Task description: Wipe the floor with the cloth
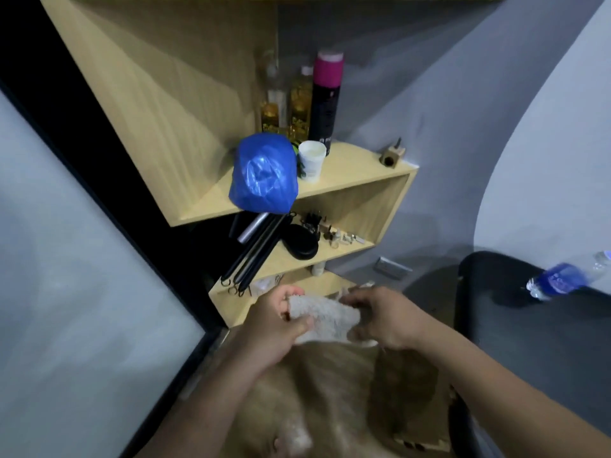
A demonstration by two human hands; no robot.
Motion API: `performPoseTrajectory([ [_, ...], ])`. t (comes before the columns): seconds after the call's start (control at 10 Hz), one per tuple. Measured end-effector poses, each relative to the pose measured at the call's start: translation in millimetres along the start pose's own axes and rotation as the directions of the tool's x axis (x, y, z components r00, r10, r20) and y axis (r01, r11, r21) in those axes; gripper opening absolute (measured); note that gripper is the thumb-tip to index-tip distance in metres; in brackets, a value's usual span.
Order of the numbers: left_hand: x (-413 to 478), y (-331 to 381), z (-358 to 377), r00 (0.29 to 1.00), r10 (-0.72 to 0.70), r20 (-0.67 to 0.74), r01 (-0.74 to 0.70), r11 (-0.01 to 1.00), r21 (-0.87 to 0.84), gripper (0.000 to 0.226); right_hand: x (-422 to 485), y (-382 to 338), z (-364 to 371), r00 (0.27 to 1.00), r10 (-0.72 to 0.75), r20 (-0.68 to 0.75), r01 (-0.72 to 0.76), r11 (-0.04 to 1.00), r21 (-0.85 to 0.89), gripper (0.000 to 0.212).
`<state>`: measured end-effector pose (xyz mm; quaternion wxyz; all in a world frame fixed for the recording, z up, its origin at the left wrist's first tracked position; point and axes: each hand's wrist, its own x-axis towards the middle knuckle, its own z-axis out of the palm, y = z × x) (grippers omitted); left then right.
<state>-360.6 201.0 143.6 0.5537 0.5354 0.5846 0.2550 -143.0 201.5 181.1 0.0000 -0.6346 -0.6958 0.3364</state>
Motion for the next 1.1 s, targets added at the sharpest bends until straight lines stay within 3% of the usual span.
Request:
performPoseTrajectory([
  [0.1,23.7,13.1,-2.7,0.992,0.110,-0.061,-0.100,0.984,0.147,0.024,17.8,2.1,-25.7,0.996,-0.029,-0.079,0.024,0.998,-0.060,0.023],
  [0.2,69.9,37.9,-11.2,0.974,0.206,-0.089,-0.179,0.953,0.243,0.022,50.1,20.1,-73.7,0.995,-0.024,-0.092,0.034,0.993,0.114,0.021],
  [0.3,106.0,53.3,-12.3,0.973,0.214,-0.089,-0.181,0.943,0.281,0.016,77.9,35.4,-101.2,0.998,-0.003,-0.068,0.025,0.943,0.331,0.023],
  [0.4,160.6,73.9,-0.3,0.985,0.095,-0.146,-0.081,0.992,0.097,0.010,129.4,64.0,-128.7,0.988,0.095,-0.124,-0.008,0.822,0.569,0.012],
  [0.5,202.6,92.2,24.1,0.980,-0.051,-0.193,0.027,0.992,-0.124,0.011,170.3,88.1,-147.1,0.982,0.134,-0.135,-0.026,0.799,0.601,0.004],
  [0.6,275.7,130.6,61.1,0.947,-0.093,-0.309,0.051,0.989,-0.141,0.013,237.7,114.9,-182.0,0.953,0.150,-0.261,0.046,0.784,0.619,0.010],
  [0.7,312.3,150.5,74.7,0.936,-0.127,-0.328,0.056,0.974,-0.217,0.030,276.9,125.9,-203.3,0.938,0.167,-0.305,0.069,0.770,0.635,0.007],
  [0.8,342.0,160.9,90.4,0.928,-0.194,-0.319,0.131,0.970,-0.206,0.055,325.8,152.4,-221.7,0.982,0.130,-0.134,-0.034,0.828,0.559,0.022],
  [0.9,343.0,154.7,92.3,0.925,-0.206,-0.320,0.186,0.978,-0.094,0.059,336.6,168.3,-216.4,0.984,0.108,-0.142,-0.059,0.947,0.315,0.042],
  [1.0,327.4,141.4,91.8,0.905,-0.218,-0.366,0.219,0.975,-0.040,0.043,324.0,180.0,-214.3,0.965,0.100,-0.243,-0.039,0.969,0.242,0.051],
  [1.1,310.7,139.3,88.9,0.924,-0.206,-0.322,0.184,0.978,-0.098,0.026,311.1,176.8,-217.7,0.976,0.079,-0.205,0.014,0.908,0.418,0.038],
])
